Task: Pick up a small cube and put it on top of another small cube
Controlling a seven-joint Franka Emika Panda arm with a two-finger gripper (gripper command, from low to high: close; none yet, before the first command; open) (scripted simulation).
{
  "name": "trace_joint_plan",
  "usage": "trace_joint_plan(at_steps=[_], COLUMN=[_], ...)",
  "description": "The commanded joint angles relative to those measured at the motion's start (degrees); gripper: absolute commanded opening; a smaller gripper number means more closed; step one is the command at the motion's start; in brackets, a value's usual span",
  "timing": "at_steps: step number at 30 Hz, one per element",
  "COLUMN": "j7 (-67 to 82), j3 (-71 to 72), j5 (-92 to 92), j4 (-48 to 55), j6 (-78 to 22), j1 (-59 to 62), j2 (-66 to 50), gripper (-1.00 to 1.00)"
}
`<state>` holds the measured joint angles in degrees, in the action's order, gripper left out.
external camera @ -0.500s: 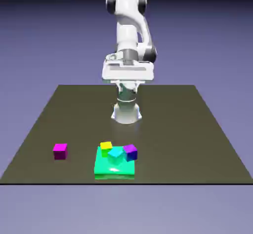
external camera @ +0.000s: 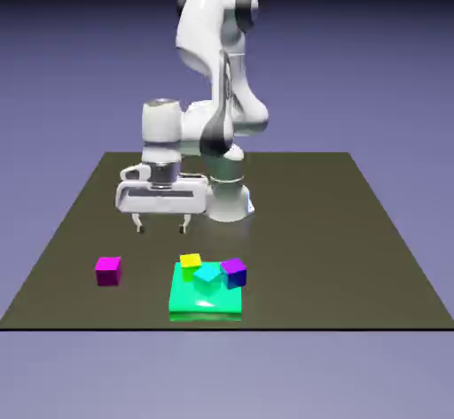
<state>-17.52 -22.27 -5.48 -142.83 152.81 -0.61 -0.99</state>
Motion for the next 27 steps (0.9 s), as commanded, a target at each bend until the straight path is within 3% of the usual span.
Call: trace_joint_plan(at_steps=[1, 11, 18, 19, 27], j7=[1.54, 16.92, 21.03, 21.03, 14.84], j3=[-1.38, -15.11, -8.74, -8.74, -13.18], j5=[-0.34, -3.72, -9.94, -9.94, -2.14], j4=[1.12, 12.33, 12.43, 12.43, 12.56], j6=[-1.31, -14.38, -6.13, -6.13, -16.24], j1=[-0.05, -0.03, 5.61, 5.61, -1.73], j2=[-2.08, -22.83, -31.75, -31.75, -21.05], gripper=[0.00, 0.00, 0.00, -1.00, -1.00])
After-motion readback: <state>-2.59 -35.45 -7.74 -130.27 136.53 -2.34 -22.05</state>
